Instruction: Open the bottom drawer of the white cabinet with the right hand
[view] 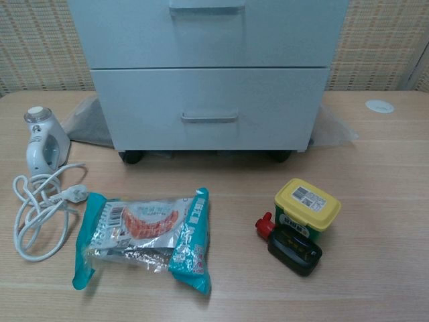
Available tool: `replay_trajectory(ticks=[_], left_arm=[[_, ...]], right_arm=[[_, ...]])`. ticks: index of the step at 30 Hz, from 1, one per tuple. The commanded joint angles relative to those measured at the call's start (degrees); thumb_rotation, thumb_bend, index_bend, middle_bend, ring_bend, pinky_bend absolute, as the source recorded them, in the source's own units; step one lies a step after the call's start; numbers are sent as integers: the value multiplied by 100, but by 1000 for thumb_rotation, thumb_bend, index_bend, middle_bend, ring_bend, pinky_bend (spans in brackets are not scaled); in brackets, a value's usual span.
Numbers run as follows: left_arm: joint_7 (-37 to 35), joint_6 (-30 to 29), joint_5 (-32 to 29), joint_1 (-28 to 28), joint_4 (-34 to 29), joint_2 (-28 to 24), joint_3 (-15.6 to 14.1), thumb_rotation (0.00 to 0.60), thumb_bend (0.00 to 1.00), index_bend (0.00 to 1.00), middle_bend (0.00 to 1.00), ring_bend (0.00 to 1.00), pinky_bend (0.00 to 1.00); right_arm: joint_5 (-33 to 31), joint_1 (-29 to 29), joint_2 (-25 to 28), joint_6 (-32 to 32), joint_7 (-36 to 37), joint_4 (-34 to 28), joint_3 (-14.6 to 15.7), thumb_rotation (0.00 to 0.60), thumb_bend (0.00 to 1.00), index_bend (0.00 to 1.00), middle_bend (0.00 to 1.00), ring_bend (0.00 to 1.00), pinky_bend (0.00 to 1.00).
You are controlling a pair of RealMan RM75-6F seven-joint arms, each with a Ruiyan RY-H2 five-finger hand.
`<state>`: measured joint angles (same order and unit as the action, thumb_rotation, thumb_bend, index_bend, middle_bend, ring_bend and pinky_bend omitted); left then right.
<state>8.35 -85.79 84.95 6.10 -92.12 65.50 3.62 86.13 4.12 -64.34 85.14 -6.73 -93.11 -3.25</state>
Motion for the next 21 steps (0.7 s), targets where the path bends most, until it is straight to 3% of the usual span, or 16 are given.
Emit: replay_trajectory(ticks=[1,9,15,17,21], left_arm=[[-3,-2,1,0,-5,6,-1,600,269,0,0,0,144],[21,28,26,30,-28,-13,-5,600,269,0,0,0,144],[19,6,108,47,-31,-16,-19,600,269,0,0,0,144],[12,-1,110,45,-40,-29,-19,600,269,0,0,0,144],[1,-36,141,37,-49,-55,-23,600,269,0,0,0,144]], right_arm=[[16,2,6,11,4,-9,-3,600,231,131,348,247,383],[152,73,115,-50,-53,-161,16,600,231,131,371,282,383],[381,323,258,-269,-299,-499,-22,600,231,131,470,391,397],[482,468,288,-397,-474,-636,-59,600,231,131,522,463,449],[579,818,312,-814,-795,-919,-139,600,242,131,699,655,653]])
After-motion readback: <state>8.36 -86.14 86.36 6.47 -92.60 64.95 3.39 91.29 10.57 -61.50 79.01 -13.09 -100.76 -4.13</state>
